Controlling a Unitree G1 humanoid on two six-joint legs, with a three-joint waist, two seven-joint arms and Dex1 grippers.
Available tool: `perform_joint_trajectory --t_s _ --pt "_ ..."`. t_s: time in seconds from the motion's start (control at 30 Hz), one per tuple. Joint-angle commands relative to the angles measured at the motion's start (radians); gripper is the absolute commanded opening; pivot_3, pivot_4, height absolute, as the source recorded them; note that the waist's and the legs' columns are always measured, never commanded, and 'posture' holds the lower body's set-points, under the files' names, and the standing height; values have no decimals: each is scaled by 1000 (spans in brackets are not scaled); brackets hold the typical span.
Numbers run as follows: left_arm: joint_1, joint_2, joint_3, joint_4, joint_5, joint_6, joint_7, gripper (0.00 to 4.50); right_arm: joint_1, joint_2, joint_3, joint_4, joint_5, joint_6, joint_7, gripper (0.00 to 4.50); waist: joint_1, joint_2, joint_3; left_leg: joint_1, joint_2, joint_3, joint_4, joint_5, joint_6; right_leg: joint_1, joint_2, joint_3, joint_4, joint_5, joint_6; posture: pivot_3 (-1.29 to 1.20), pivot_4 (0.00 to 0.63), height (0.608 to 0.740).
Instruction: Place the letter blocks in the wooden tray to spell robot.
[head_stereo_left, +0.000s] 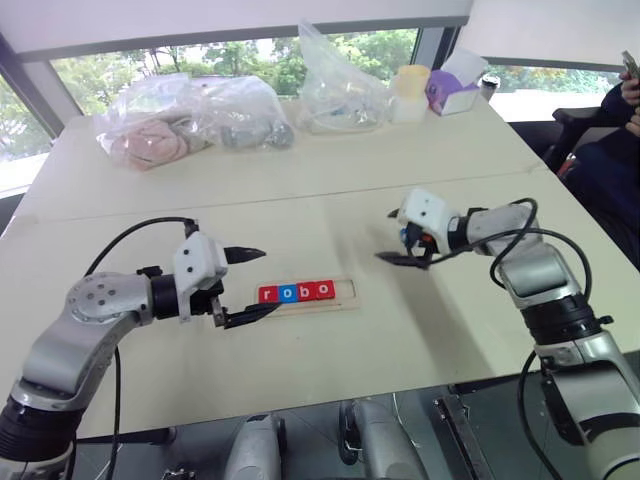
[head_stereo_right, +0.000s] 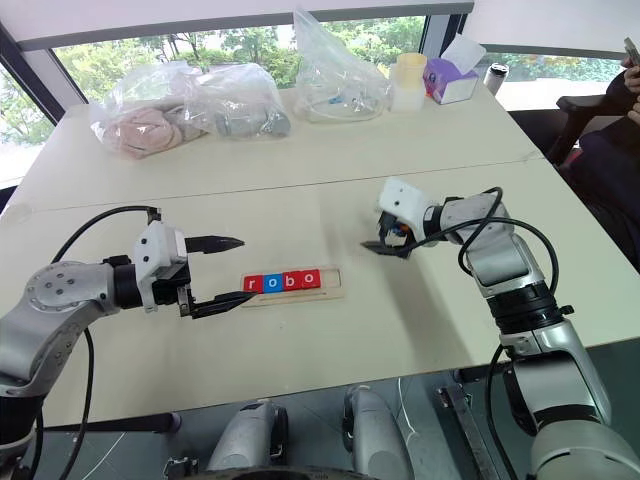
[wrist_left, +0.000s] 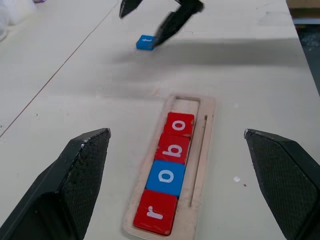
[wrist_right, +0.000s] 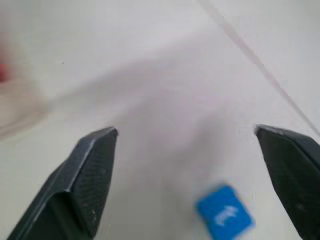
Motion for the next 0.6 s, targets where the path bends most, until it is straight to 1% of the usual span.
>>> perform_joint_trajectory --t_s 0.03,0.1,0.13,0.2,0.4,0.6 --pt "-15 -7 1 -6 3 -21 -5 4500 -16 74 -105 -44 -10 203 -214 4451 0 0 0 0 0 0 0 0 0 0 0 0 0 0 0 0 150 740" --pt "-17 -9 -3 -4 4 -24 -6 4500 -15 123 -136 -64 -13 292 -303 4451 0 0 0 0 0 0 0 0 0 0 0 1 0 0 0 0 150 740" --pt "-22 -11 -8 0 7 -26 -7 4500 -9 178 -164 -83 -15 359 -374 4451 0 0 0 -1 0 1 0 0 0 0 0 1 0 0 0 0 150 740" --pt "-29 -14 -14 7 9 -28 -7 4500 7 241 -179 -116 -15 439 -448 4451 -2 0 0 -1 0 1 0 0 0 -1 0 2 0 0 0 0 150 740" --pt "-44 -22 -17 15 15 -26 -2 4500 18 333 -217 -130 -2 541 -573 4451 0 0 0 -3 0 1 0 0 0 -2 -1 2 0 1 0 0 150 740" --pt "-44 -20 -8 13 14 -23 -5 4500 22 377 -237 -150 31 647 -627 4451 -1 0 0 -3 0 1 0 0 0 -2 0 3 0 0 0 0 150 740"
